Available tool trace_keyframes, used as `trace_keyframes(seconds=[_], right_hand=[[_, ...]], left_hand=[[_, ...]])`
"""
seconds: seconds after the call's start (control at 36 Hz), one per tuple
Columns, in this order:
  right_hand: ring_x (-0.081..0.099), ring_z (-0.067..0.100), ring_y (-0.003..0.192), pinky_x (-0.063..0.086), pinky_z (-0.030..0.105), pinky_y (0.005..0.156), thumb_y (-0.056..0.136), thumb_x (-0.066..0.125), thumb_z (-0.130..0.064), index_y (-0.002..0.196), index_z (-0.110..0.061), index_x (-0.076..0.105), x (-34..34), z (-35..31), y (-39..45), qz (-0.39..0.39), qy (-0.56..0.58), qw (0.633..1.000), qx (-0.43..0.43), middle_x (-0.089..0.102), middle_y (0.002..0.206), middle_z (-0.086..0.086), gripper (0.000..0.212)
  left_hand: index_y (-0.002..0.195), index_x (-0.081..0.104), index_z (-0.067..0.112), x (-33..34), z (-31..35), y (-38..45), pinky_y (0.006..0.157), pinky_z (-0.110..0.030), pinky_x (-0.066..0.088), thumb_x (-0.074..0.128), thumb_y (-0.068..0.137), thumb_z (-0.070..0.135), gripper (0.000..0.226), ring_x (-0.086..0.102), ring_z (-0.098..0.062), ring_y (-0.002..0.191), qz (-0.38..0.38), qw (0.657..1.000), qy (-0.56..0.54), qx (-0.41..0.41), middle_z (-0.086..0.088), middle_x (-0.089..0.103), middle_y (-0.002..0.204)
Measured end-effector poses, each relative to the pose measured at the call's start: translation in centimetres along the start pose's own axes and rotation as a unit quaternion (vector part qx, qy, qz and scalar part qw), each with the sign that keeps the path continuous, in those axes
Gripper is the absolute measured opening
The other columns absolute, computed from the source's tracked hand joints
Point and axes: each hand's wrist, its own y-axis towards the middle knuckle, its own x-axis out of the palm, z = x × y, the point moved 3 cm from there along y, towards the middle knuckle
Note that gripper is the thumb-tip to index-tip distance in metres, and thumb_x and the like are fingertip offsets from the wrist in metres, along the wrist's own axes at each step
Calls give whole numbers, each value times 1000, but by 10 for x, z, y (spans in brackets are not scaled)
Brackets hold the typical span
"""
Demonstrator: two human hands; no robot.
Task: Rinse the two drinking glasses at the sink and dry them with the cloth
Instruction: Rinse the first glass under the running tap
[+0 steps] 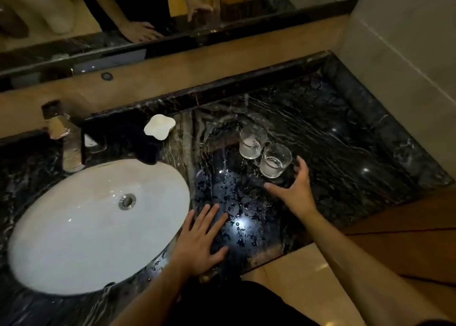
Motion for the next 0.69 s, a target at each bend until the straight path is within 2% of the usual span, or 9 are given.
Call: trace_keyframes(seconds=[0.11, 0.19, 0.28, 0.44, 0.56, 0.69], right_hand=[[39, 23, 141, 34, 42, 117, 61, 96, -31, 154, -32, 16, 6, -9, 20, -12, 20, 999, -30, 35, 158, 9, 123], [48, 18, 131, 38, 32, 111, 60, 97, -24, 150, -31, 20, 14, -13, 30, -8, 48, 998, -39, 47, 145, 3, 119], [49, 15, 125, 36, 25, 103, 64, 94, -17, 147, -26, 25, 22, -18, 34, -6, 77, 996, -38, 49, 140, 2, 108], [56, 17, 122, 42, 29, 104, 69, 92, -17, 127, -30, 36, 28, -20, 34, 25, 84, 995, -37, 56, 137, 1, 82], [57, 12, 117, 40, 17, 94, 69, 91, -15, 124, -31, 37, 28, -20, 23, 24, 85, 995, -43, 58, 132, -1, 79], [62, 10, 112, 46, 28, 100, 66, 93, -17, 127, -34, 40, 31, -14, -3, -7, 74, 996, -43, 62, 120, -13, 83]], left_hand=[[158, 25, 29, 1, -2, -1, 116, -54, 17, 24, 93, 72, 78, 18, -23, 152, -6, 1000, 7, -6, -5, 26, 164], [158, 24, 29, 3, -3, -1, 116, -55, 18, 27, 93, 72, 78, 23, -26, 152, -16, 1000, 2, -4, -5, 24, 165], [158, 24, 28, 2, -4, -3, 115, -55, 19, 27, 94, 72, 78, 23, -28, 151, -25, 1000, 0, -2, -6, 25, 164], [158, 24, 28, -1, -4, -3, 116, -55, 18, 29, 93, 71, 78, 23, -27, 151, -22, 1000, -9, 3, -6, 25, 165], [158, 21, 30, 2, -6, -2, 117, -54, 16, 36, 91, 71, 80, 22, -27, 152, -8, 1000, -14, 8, -6, 24, 165], [159, 19, 32, 3, -8, -2, 118, -52, 9, 38, 91, 72, 81, 16, -26, 153, 0, 1000, -23, 13, -4, 19, 166]])
